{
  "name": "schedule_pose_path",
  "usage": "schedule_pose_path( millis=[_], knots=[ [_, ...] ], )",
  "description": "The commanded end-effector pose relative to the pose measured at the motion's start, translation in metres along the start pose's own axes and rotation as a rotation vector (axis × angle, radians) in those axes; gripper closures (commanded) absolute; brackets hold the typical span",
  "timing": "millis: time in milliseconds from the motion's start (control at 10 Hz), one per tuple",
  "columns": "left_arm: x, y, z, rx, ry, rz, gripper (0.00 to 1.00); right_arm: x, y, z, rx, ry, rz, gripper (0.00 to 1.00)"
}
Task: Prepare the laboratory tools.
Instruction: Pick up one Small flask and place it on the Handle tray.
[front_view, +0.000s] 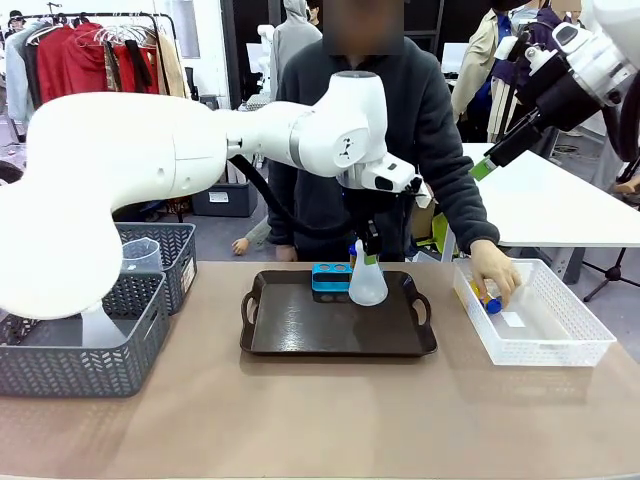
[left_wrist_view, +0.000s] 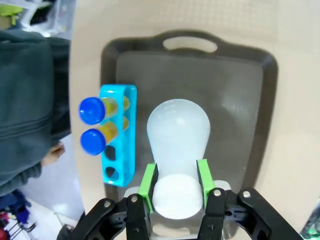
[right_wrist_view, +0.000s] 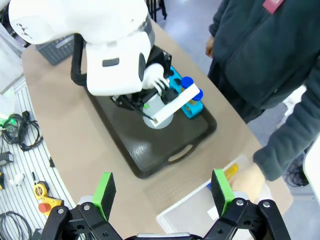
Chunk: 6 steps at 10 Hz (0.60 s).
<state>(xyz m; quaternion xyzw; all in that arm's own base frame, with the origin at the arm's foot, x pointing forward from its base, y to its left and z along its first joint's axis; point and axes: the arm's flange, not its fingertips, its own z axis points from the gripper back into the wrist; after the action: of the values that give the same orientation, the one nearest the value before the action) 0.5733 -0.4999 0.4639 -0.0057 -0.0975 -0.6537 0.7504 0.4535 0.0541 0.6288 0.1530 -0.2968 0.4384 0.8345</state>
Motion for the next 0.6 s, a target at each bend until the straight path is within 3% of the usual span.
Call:
schedule_pose_path(
  millis=[0, 500],
  knots=[
    [0.009, 0.006, 0.000, 0.004, 0.031, -0.032, 1.00, 0.000, 0.000, 0.001, 0.011, -0.014, 0.001, 0.00],
    [0.007, -0.002, -0.024, -0.050, 0.067, -0.044, 1.00, 0.000, 0.000, 0.001, 0.011, -0.014, 0.001, 0.00]
  ],
)
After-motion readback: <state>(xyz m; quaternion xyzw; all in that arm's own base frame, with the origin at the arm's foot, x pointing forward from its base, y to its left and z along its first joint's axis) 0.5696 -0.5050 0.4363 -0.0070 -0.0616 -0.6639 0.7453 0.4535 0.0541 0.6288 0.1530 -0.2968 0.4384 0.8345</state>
